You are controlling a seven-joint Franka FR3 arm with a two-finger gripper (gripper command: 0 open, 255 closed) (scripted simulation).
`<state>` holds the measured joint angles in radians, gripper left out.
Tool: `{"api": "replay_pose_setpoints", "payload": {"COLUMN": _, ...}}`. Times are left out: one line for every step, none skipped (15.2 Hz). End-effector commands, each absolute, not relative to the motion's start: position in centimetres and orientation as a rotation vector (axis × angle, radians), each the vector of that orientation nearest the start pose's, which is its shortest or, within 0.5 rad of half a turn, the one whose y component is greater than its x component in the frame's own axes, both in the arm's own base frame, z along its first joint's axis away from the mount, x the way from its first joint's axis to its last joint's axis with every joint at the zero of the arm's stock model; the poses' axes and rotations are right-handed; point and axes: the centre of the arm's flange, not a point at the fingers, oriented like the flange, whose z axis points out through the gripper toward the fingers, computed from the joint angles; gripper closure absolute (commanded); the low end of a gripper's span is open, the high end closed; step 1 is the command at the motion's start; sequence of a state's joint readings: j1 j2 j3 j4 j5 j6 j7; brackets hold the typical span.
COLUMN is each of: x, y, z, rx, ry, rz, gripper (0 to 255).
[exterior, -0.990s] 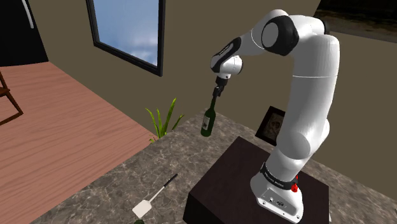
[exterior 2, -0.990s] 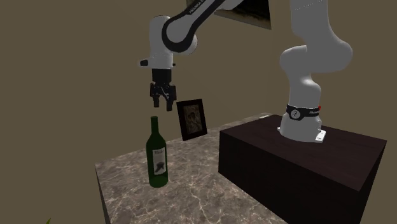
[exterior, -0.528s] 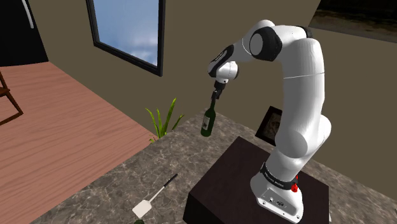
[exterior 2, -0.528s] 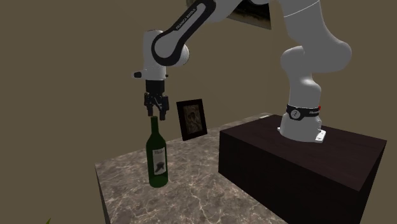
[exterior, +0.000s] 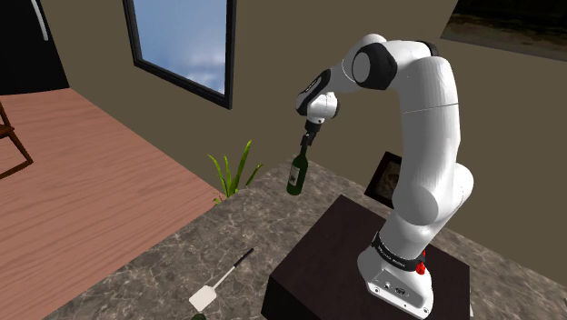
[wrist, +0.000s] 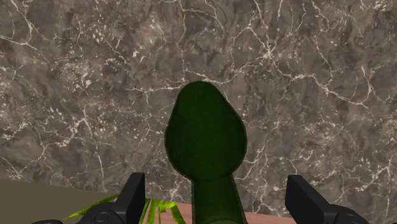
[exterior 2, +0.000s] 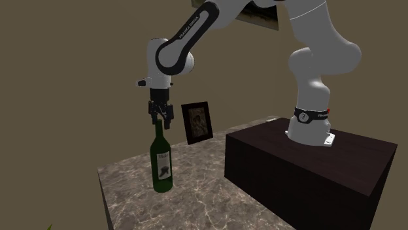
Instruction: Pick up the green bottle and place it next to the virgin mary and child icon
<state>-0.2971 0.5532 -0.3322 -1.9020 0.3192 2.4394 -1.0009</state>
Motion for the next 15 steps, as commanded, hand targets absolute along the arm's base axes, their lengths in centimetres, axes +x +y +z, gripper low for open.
{"api": "replay_pose_setpoints", "payload": {"x": 51.8, "y": -36.4, "z": 22.2, "rx": -3.124, "ry": -0.278, "rz": -0.073, "gripper": 0}}
{"api": "replay_pose_setpoints", "payload": {"x": 51.8, "y": -36.4, "z": 22.2, "rx": -3.124, "ry": -0.278, "rz": -0.073, "gripper": 0}}
{"api": "replay_pose_setpoints", "payload": {"x": 51.8, "y": -36.4, "z": 22.3, "rx": -3.124, "ry": -0.278, "rz": -0.073, "gripper": 0}}
{"api": "replay_pose_setpoints", "payload": {"x": 51.8, "y": -36.4, "z": 22.3, "rx": -3.124, "ry": -0.278, "rz": -0.073, "gripper": 255}}
{"api": "replay_pose_setpoints", "payload": {"x": 51.8, "y": -36.4, "z": 22.3, "rx": -3.124, "ry": -0.278, "rz": -0.073, "gripper": 255}}
{"api": "replay_pose_setpoints", "payload": {"x": 51.8, "y": -36.4, "z": 22.3, "rx": -3.124, "ry": -0.278, "rz": -0.073, "gripper": 255}}
{"api": "replay_pose_setpoints", "payload": {"x": 51.8, "y": -36.4, "z": 22.3, "rx": -3.124, "ry": -0.278, "rz": -0.073, "gripper": 255}}
{"api": "replay_pose_setpoints", "payload": {"x": 51.8, "y": -36.4, "z": 22.2, "rx": -3.124, "ry": -0.278, "rz": -0.073, "gripper": 255}}
{"api": "replay_pose_setpoints", "payload": {"x": 51.8, "y": -36.4, "z": 22.2, "rx": -3.124, "ry": -0.278, "rz": -0.073, "gripper": 255}}
{"api": "replay_pose_setpoints", "payload": {"x": 51.8, "y": -36.4, "z": 22.2, "rx": -3.124, "ry": -0.278, "rz": -0.073, "gripper": 255}}
{"api": "replay_pose_setpoints", "payload": {"x": 51.8, "y": -36.4, "z": 22.2, "rx": -3.124, "ry": -0.278, "rz": -0.073, "gripper": 255}}
{"api": "replay_pose_setpoints", "payload": {"x": 51.8, "y": -36.4, "z": 22.3, "rx": -3.124, "ry": -0.278, "rz": -0.073, "gripper": 255}}
{"api": "replay_pose_setpoints", "payload": {"x": 51.8, "y": -36.4, "z": 22.2, "rx": -3.124, "ry": -0.278, "rz": -0.073, "gripper": 255}}
{"api": "replay_pose_setpoints", "payload": {"x": 51.8, "y": -36.4, "z": 22.8, "rx": -3.124, "ry": -0.278, "rz": -0.073, "gripper": 255}}
{"api": "replay_pose_setpoints", "payload": {"x": 51.8, "y": -36.4, "z": 23.3, "rx": -3.124, "ry": -0.278, "rz": -0.073, "gripper": 255}}
